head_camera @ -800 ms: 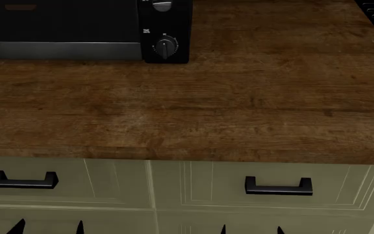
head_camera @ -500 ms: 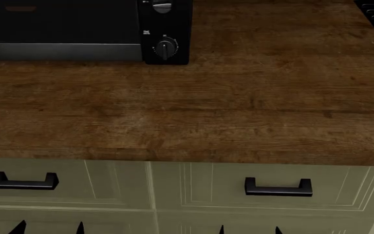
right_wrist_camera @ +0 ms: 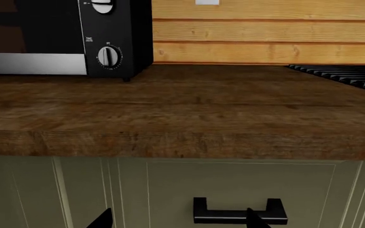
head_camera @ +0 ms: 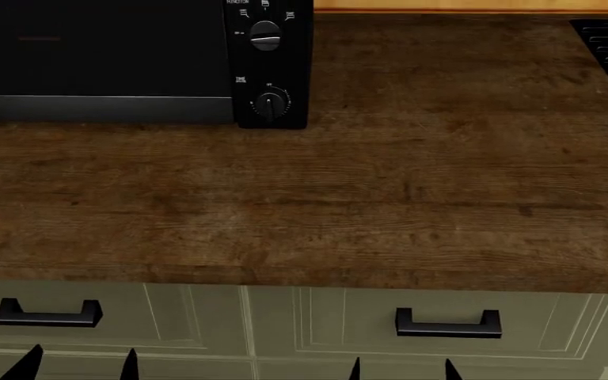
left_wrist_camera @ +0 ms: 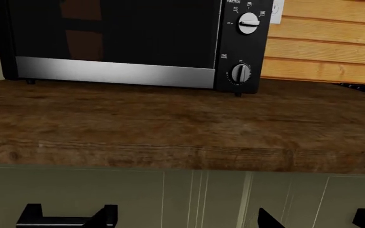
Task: Turn on the toaster oven by setting the timer.
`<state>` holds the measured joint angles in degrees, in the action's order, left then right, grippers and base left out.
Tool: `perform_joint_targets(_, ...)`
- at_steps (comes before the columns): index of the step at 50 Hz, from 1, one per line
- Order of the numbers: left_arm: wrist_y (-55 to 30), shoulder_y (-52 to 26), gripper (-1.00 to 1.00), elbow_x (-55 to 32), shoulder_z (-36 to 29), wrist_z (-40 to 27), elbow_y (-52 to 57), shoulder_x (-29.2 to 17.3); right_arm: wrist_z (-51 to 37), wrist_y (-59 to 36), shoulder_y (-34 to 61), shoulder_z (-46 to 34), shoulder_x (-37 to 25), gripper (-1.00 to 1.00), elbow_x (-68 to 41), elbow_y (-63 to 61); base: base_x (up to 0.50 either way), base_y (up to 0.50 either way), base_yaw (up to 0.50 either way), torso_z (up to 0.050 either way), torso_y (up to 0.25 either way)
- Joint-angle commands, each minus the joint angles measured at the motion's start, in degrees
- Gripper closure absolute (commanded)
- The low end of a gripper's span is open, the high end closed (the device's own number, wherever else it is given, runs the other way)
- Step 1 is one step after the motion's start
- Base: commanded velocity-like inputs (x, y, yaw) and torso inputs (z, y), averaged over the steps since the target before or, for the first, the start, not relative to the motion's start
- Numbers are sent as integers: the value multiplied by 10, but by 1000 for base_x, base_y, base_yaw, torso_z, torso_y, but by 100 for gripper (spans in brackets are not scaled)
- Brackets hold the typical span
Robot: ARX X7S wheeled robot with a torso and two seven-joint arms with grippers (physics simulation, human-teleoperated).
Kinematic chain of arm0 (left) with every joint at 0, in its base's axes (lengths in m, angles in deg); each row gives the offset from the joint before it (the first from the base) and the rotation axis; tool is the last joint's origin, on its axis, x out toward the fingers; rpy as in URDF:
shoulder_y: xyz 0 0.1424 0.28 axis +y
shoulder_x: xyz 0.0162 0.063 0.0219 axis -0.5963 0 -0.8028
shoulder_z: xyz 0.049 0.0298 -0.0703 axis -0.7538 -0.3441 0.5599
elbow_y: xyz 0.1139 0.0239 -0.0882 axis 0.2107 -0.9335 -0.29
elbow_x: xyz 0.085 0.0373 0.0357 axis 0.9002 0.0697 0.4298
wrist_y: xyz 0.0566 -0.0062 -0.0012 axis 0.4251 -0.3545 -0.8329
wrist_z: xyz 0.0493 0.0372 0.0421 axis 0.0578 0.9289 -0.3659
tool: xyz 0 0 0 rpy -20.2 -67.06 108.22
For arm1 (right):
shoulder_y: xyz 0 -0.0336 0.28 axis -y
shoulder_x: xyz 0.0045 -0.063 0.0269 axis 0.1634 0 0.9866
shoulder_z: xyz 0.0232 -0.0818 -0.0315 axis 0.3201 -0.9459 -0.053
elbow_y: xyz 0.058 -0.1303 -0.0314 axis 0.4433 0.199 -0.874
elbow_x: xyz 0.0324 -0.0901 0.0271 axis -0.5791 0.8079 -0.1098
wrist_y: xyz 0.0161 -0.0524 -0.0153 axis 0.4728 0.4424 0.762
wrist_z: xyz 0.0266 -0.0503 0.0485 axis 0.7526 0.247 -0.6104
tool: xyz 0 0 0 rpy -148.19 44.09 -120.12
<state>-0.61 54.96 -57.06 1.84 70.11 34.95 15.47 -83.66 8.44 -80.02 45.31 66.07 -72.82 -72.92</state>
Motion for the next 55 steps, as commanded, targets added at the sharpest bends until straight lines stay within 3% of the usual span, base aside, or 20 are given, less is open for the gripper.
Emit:
perform_joint_targets(1, -22, 2, -100, -12, -11, -10, 31, -13, -11, -24, 5, -12, -11, -100, -4, -29, 0, 0, 0, 50, 0)
perform_joint_targets(5, -19, -2, -100, -12, -13, -15, 37, -15, -16, -40, 6, -12, -16, -100, -5, -48, 0, 0, 0, 50, 0)
perform_joint_targets(6, -104, -88, -100, -98, 31, -83, 123, -76, -23, -126, 92, 17, -65, -100, -21, -134, 0, 0, 0, 0, 0)
perform_joint_targets(7, -190, -174, -100, -46, 69, 3, 209, -3, -23, -212, 159, 16, -67, -100, -22, -220, 0, 0, 0, 0, 0)
perform_joint_targets(8, -276, -247, -100, -53, 72, 13, 295, -3, -22, -298, 166, 14, -69, -100, -22, -306, 11, 0, 0, 0, 0)
perform_joint_targets(9, -362, -255, -100, -58, 72, 12, 315, -3, -21, -364, 173, 13, -70, -100, -24, -309, 0, 0, 0, 0, 0)
perform_joint_targets(11, -523, -268, -100, -63, 70, 10, 317, -2, -18, -369, 181, 10, -72, -100, -26, -311, 0, 0, 0, 0, 0)
perform_joint_targets(23, -518, -336, -100, -66, 44, 9, 258, -10, 2, -426, 261, 4, -83, -100, -44, -284, 0, 0, 0, 0, 0)
perform_joint_targets(33, -511, -373, -100, -64, 38, 10, 209, -23, 34, -454, 357, 18, -85, -100, -74, -179, 0, 0, 0, 0, 0)
perform_joint_targets(47, -480, -469, -100, -57, 31, 4, 30, -9, 61, -419, 471, 23, -71, -100, -84, 11, 0, 0, 0, 0, 0)
perform_joint_targets(55, -479, -473, -100, -58, 23, 0, 29, -14, 63, -403, 464, 12, -71, -100, -80, 28, 0, 24, 0, 0, 0)
